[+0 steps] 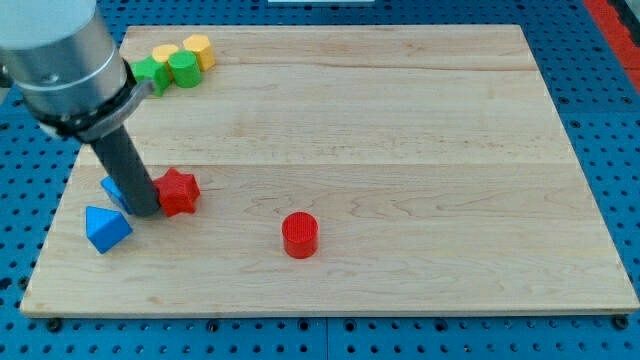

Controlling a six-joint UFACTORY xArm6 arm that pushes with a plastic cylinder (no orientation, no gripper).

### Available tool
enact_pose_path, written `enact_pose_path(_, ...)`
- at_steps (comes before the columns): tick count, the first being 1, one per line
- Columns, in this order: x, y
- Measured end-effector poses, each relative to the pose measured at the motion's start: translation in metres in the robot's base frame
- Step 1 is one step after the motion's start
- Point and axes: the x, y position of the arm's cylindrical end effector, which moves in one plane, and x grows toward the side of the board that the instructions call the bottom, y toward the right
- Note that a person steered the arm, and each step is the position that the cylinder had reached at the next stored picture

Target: Place the cube below the green star

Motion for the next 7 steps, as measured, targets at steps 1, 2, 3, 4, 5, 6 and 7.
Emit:
enact_pose_path(1,-0.025,0.000)
enact_pose_path(2,-0.022,0.003)
enact_pose_path(3,0.010,0.000)
enact_pose_path(4,-0.010,-0.050)
enact_pose_path(5,-0.043,-0.057)
enact_pose_path(6,-0.060,-0.056)
enact_pose_path(7,-0.060,-0.037)
